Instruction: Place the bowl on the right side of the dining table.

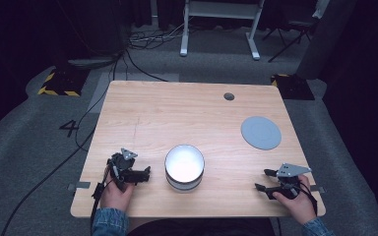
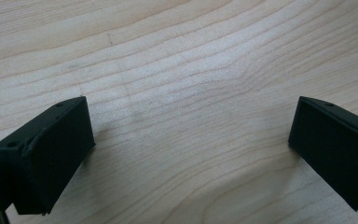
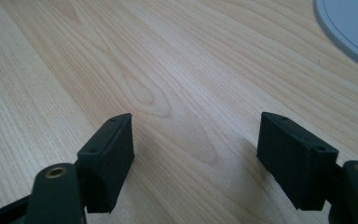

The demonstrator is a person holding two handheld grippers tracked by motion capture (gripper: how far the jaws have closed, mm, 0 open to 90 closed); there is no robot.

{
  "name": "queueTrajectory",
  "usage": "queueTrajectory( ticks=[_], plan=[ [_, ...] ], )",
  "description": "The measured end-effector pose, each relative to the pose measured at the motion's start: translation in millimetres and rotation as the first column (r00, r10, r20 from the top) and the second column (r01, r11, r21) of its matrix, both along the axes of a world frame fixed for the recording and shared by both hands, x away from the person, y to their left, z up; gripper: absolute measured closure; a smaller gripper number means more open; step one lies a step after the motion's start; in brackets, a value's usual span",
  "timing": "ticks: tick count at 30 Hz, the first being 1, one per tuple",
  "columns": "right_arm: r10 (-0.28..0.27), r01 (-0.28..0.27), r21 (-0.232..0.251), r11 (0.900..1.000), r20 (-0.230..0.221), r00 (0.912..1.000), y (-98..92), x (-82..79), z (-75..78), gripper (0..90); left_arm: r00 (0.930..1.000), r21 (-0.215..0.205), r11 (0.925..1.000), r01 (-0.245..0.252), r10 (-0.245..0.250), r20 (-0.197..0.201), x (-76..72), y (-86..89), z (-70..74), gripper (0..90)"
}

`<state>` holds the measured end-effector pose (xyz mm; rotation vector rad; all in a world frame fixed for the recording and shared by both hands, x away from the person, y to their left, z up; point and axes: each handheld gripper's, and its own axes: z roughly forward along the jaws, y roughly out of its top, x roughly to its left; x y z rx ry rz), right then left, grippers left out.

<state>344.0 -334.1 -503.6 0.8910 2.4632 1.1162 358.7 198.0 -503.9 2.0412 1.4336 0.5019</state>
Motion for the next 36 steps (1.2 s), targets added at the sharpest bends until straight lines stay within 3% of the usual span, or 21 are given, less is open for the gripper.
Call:
queueTrajectory(
  ticks=[26, 29, 32, 36],
  plan=[
    [0.002, -0.002, -0.001, 1.000, -0.002, 1.0000, 0.0, 0.0, 0.2, 27.8, 1.0000, 0.000, 1.0000, 0.000, 0.000, 0.000, 0.0, 0.0, 0.0, 0.1],
    [0.005, -0.006, -0.009, 1.000, -0.019, 0.9998, -1.2, 2.0, 2.4, 31.9, 1.0000, 0.000, 1.0000, 0.000, 0.000, 0.000, 0.1, 0.0, 0.1, 0.1],
    [0.004, -0.006, -0.023, 1.000, -0.090, 0.9960, -3.2, 5.8, 10.3, 34.8, 1.0000, 0.000, 1.0000, 0.000, 0.000, 0.000, 0.1, 0.0, 0.1, 0.1],
    [0.005, -0.009, -0.044, 0.999, -0.087, 0.9962, 0.4, 4.8, 22.5, 34.0, 1.0000, 0.000, 1.0000, 0.000, 0.000, 0.000, 0.1, 0.0, 0.1, 0.1]
  ],
)
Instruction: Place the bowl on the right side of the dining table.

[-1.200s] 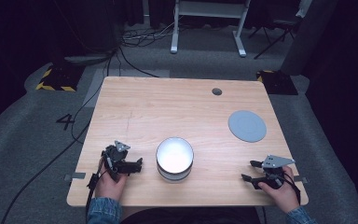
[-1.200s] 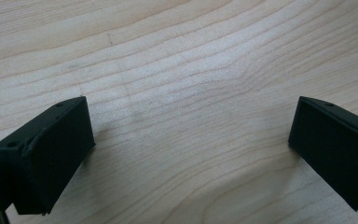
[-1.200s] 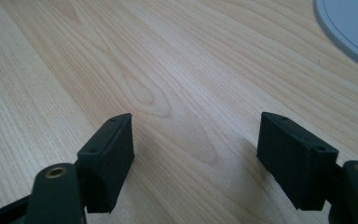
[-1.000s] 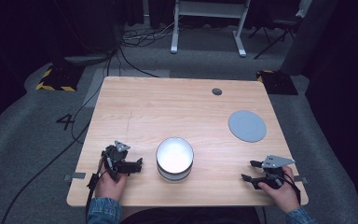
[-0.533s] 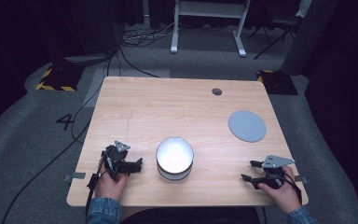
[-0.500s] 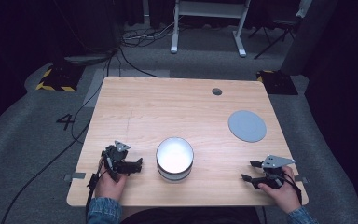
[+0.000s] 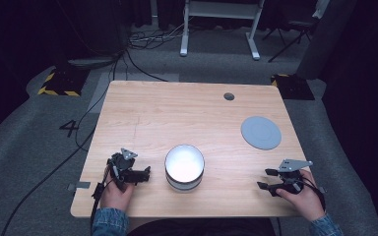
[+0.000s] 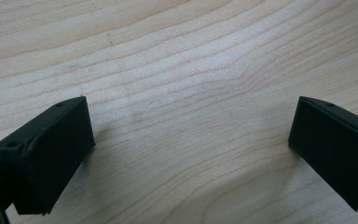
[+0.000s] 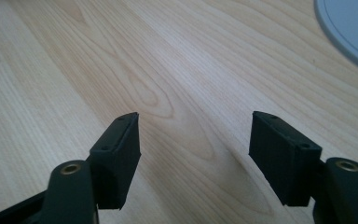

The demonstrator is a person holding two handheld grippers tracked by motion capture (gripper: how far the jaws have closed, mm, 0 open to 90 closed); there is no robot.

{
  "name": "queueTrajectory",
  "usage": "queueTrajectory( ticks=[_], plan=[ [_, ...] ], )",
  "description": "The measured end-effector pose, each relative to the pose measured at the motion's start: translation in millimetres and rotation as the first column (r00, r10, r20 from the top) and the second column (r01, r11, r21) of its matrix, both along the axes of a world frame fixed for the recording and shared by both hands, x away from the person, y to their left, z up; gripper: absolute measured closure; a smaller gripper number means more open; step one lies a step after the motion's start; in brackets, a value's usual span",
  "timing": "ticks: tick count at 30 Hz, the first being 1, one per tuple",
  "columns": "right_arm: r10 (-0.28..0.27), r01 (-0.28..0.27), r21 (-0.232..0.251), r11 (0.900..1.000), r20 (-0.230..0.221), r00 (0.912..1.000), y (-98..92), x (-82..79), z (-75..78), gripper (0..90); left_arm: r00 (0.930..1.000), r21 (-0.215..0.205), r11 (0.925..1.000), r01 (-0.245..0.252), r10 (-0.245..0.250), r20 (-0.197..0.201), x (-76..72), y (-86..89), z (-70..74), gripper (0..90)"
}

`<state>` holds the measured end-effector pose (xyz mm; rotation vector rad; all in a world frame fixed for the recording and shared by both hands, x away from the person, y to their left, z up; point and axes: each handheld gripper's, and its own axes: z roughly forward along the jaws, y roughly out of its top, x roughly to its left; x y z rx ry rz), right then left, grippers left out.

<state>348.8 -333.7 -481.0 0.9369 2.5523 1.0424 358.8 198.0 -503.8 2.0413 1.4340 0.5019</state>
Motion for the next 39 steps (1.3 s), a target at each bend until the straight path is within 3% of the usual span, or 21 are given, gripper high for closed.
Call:
queueTrajectory(
  ticks=[7, 23, 28, 39],
  plan=[
    [0.026, -0.026, 0.005, 1.000, -0.022, 0.9994, 8.9, -3.2, 19.3, 35.4, 1.0000, 0.000, 1.0000, 0.000, 0.000, 0.000, 0.0, 0.0, 0.0, 0.1],
    [0.129, -0.129, -0.006, 0.992, 0.013, 0.9915, 48.4, 5.3, 56.2, 34.0, 1.0000, -0.002, 1.0000, 0.000, 0.000, -0.001, -0.1, 0.0, -0.1, 0.1],
    [0.154, -0.154, 0.039, 0.987, 0.022, 0.9879, 63.5, 12.1, 69.7, 33.9, 1.0000, 0.000, 1.0000, 0.000, 0.000, 0.000, 0.0, 0.1, 0.0, 0.0],
    [0.209, -0.215, 0.070, 0.974, 0.084, 0.9743, 94.5, 21.9, 98.8, 32.3, 1.0000, -0.001, 1.0000, -0.001, 0.001, -0.001, -0.1, 0.0, 0.0, 0.1]
  ],
)
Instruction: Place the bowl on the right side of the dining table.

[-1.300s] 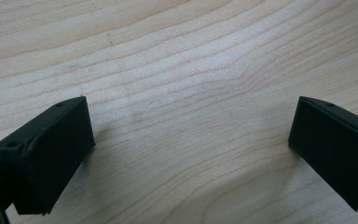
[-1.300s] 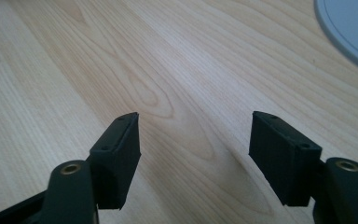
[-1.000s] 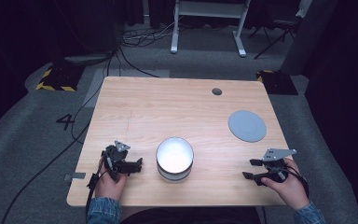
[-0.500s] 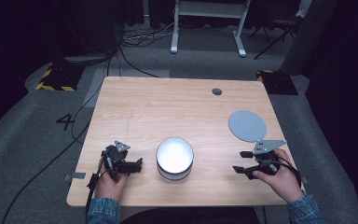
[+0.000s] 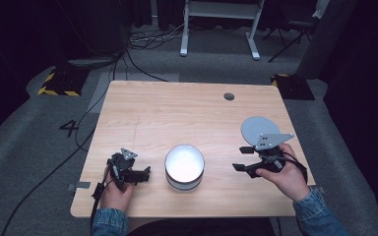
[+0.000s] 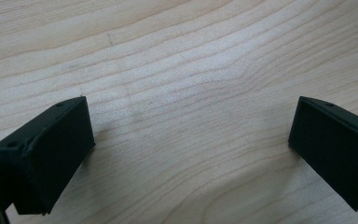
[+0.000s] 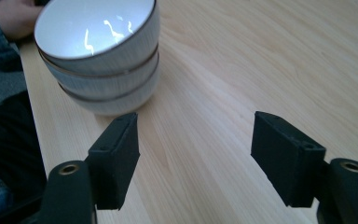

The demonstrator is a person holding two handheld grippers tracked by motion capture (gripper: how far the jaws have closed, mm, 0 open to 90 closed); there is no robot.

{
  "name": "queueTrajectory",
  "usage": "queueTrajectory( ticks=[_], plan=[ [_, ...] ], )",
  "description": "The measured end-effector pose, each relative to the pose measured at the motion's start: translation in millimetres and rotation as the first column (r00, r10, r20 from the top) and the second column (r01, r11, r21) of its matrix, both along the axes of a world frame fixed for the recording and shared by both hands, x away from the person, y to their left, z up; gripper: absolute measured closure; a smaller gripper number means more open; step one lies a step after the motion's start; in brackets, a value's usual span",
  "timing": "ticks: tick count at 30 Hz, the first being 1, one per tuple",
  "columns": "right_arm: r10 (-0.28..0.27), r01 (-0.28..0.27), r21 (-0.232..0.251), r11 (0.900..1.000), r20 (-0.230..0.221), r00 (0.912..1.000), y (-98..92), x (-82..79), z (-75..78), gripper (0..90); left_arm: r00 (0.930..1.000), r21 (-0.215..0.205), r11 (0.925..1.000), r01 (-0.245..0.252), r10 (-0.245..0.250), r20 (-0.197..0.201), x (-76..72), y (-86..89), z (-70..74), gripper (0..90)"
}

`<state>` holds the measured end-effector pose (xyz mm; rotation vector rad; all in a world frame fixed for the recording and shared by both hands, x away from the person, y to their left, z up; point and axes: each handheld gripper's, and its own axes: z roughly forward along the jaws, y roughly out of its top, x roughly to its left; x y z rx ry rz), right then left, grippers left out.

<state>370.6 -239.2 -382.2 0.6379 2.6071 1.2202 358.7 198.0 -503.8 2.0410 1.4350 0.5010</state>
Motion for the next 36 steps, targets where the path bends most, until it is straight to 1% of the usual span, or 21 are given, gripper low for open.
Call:
queueTrajectory(
  ticks=[1, 3, 4, 5, 7, 9, 10, 12, 15, 16, 20, 22, 23, 24, 27, 28, 30, 31, 32, 36],
  plan=[
    [0.006, -0.006, 0.015, 1.000, 0.003, 1.0000, 6.4, 2.0, 4.2, 30.9, 1.0000, 0.000, 1.0000, 0.001, -0.001, 0.000, 0.1, 0.0, 0.0, 0.1],
    [0.007, -0.007, 0.008, 1.000, 0.009, 0.9999, 8.5, 2.8, 6.0, 30.4, 1.0000, 0.000, 1.0000, 0.000, 0.000, -0.001, 0.0, 0.0, 0.0, 0.1],
    [0.015, -0.015, 0.013, 1.000, 0.015, 0.9998, 15.3, 5.5, 9.8, 30.0, 1.0000, 0.000, 1.0000, 0.001, -0.001, 0.001, 0.1, 0.0, 0.0, 0.1],
    [0.014, -0.015, 0.015, 1.000, 0.020, 0.9997, 17.3, 6.7, 10.8, 29.6, 1.0000, -0.001, 1.0000, 0.001, -0.001, -0.001, 0.0, 0.0, 0.0, 0.1],
    [-0.031, 0.031, 0.024, 0.999, 0.032, 0.9990, 22.6, 10.5, 13.3, 29.6, 1.0000, 0.001, 1.0000, 0.001, -0.001, 0.001, 0.1, 0.1, 0.0, 0.1],
    [-0.042, 0.041, 0.026, 0.999, 0.035, 0.9985, 24.4, 13.0, 14.1, 29.7, 1.0000, 0.000, 1.0000, 0.001, -0.001, 0.001, 0.1, 0.1, 0.0, 0.1],
    [-0.043, 0.042, 0.041, 0.998, 0.025, 0.9988, 28.4, 18.0, 14.4, 30.6, 1.0000, 0.000, 1.0000, 0.001, -0.001, 0.001, 0.1, 0.1, 0.0, 0.1],
    [-0.048, 0.047, 0.045, 0.998, 0.019, 0.9987, 30.4, 19.6, 14.4, 30.7, 1.0000, 0.001, 1.0000, 0.001, -0.001, 0.001, 0.1, 0.1, 0.0, 0.1],
    [-0.032, 0.031, 0.041, 0.999, 0.010, 0.9994, 39.9, 27.3, 13.5, 32.0, 1.0000, 0.002, 1.0000, 0.001, -0.001, 0.000, 0.1, 0.2, 0.1, 0.1],
    [-0.025, 0.025, 0.036, 0.999, 0.015, 0.9996, 42.9, 29.5, 13.5, 32.6, 1.0000, 0.001, 1.0000, 0.000, 0.000, 0.001, 0.1, 0.1, 0.0, 0.1],
    [-0.004, 0.003, 0.044, 0.999, 0.005, 1.0000, 56.2, 35.9, 13.9, 33.7, 1.0000, 0.001, 1.0000, 0.001, -0.001, 0.001, 0.1, 0.1, 0.0, 0.1],
    [0.021, -0.021, 0.039, 0.999, 0.003, 0.9998, 66.9, 38.6, 13.6, 35.1, 1.0000, 0.001, 1.0000, 0.001, -0.001, 0.001, 0.1, 0.1, 0.0, 0.1],
    [0.029, -0.029, 0.037, 0.999, 0.001, 0.9996, 71.1, 39.3, 13.3, 35.8, 1.0000, 0.001, 1.0000, 0.001, -0.001, 0.001, 0.1, 0.1, 0.0, 0.1],
    [0.029, -0.029, 0.037, 0.999, 0.001, 0.9996, 71.1, 39.3, 13.3, 35.8, 1.0000, 0.001, 1.0000, 0.001, -0.001, 0.001, 0.1, 0.1, 0.0, 0.1],
    [0.064, -0.063, 0.030, 0.998, -0.004, 0.9980, 85.5, 39.9, 13.3, 38.3, 1.0000, 0.001, 1.0000, 0.001, -0.001, 0.001, 0.1, 0.1, 0.0, 0.1],
    [0.076, -0.076, 0.029, 0.997, -0.009, 0.9970, 94.1, 40.1, 13.5, 39.4, 1.0000, 0.001, 1.0000, 0.001, -0.001, 0.001, 0.1, 0.1, 0.0, 0.1],
    [0.082, -0.082, 0.024, 0.996, -0.007, 0.9966, 97.1, 40.5, 13.5, 39.9, 1.0000, 0.001, 1.0000, 0.000, 0.000, 0.001, 0.1, 0.1, 0.0, 0.1],
    [0.087, -0.087, 0.028, 0.996, -0.015, 0.9961, 102.4, 40.7, 12.7, 40.3, 1.0000, 0.001, 1.0000, 0.001, -0.001, 0.001, 0.1, 0.1, 0.0, 0.1],
    [0.095, -0.095, 0.015, 0.995, -0.016, 0.9953, 107.2, 41.7, 11.9, 40.3, 1.0000, 0.001, 1.0000, 0.000, 0.000, 0.001, 0.1, 0.1, 0.0, 0.1],
    [0.120, -0.120, -0.002, 0.993, -0.031, 0.9923, 121.7, 44.1, 6.6, 42.3, 1.0000, 0.001, 1.0000, 0.001, -0.001, 0.001, 0.1, 0.1, 0.0, 0.1]
  ],
)
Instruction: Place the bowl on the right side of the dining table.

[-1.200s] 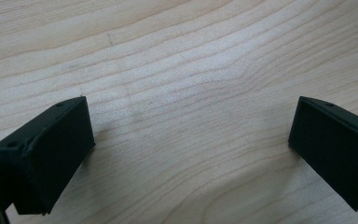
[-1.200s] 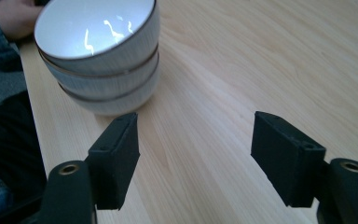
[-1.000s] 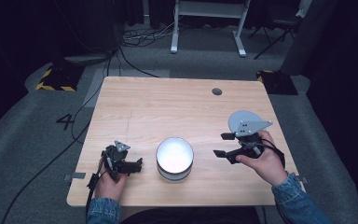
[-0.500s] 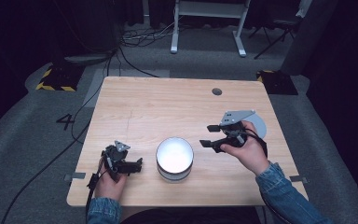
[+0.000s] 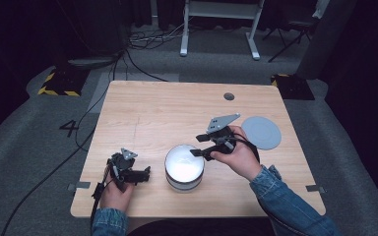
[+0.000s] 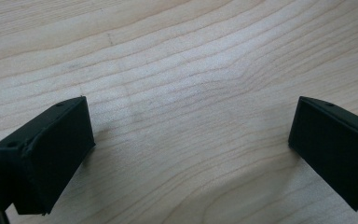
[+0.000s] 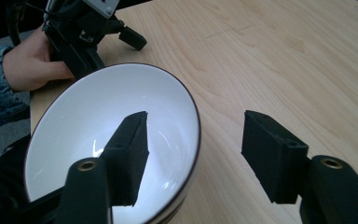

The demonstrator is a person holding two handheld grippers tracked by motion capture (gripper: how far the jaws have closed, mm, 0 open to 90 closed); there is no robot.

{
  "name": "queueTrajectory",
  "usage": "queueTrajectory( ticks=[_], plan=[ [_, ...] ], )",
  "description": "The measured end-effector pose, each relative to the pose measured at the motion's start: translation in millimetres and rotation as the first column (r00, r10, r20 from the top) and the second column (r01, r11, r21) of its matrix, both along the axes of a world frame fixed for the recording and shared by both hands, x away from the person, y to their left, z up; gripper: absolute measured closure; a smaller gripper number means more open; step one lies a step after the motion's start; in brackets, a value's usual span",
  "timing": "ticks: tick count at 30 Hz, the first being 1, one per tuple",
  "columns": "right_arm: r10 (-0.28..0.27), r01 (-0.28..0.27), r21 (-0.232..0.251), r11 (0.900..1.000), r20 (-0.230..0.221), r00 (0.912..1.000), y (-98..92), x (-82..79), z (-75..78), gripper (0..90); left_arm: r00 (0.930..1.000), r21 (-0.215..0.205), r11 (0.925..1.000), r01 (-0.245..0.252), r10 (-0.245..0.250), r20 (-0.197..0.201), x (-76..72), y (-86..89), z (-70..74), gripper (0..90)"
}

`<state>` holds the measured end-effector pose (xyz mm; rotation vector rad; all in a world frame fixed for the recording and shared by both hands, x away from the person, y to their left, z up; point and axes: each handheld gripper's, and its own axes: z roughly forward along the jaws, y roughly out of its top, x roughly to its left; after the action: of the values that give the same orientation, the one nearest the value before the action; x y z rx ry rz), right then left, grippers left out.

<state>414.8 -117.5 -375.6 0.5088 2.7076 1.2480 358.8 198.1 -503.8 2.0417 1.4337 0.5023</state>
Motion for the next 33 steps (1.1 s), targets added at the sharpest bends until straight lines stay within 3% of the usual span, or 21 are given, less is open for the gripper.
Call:
queueTrajectory(
  ticks=[8, 13, 14, 17, 19, 23, 33],
  plan=[
    [0.031, -0.033, -0.076, 0.997, -0.024, 0.9992, 19.0, 7.5, -15.5, 53.3, 1.0000, 0.000, 1.0000, 0.000, 0.000, 0.000, 0.0, 0.0, 0.0, 0.1],
    [0.052, -0.059, -0.125, 0.990, -0.061, 0.9968, 28.1, 12.3, -25.1, 67.3, 1.0000, 0.000, 1.0000, 0.000, 0.000, 0.000, 0.0, 0.0, 0.0, 0.1],
    [0.052, -0.059, -0.125, 0.990, -0.061, 0.9968, 28.1, 12.3, -25.1, 67.3, 1.0000, 0.000, 1.0000, 0.000, 0.000, 0.000, 0.0, 0.0, 0.0, 0.0],
    [0.035, -0.041, -0.150, 0.988, -0.043, 0.9985, 30.9, 12.8, -25.9, 79.9, 1.0000, -0.001, 1.0000, 0.000, 0.000, 0.000, 0.0, 0.0, 0.0, 0.1],
    [0.024, -0.032, -0.147, 0.989, -0.054, 0.9982, 29.7, 15.7, -25.0, 82.5, 1.0000, 0.000, 1.0000, 0.000, 0.000, 0.000, 0.0, 0.0, 0.0, 0.1],
    [0.008, -0.020, -0.148, 0.989, -0.081, 0.9967, 30.3, 16.2, -24.1, 82.9, 1.0000, 0.000, 1.0000, 0.000, 0.000, 0.000, 0.0, 0.0, 0.0, 0.0],
    [-0.023, 0.010, -0.161, 0.987, -0.077, 0.9968, 32.9, 15.4, -15.4, 82.0, 1.0000, 0.000, 1.0000, 0.000, 0.000, 0.000, 0.0, 0.0, 0.0, 0.1]
  ],
)
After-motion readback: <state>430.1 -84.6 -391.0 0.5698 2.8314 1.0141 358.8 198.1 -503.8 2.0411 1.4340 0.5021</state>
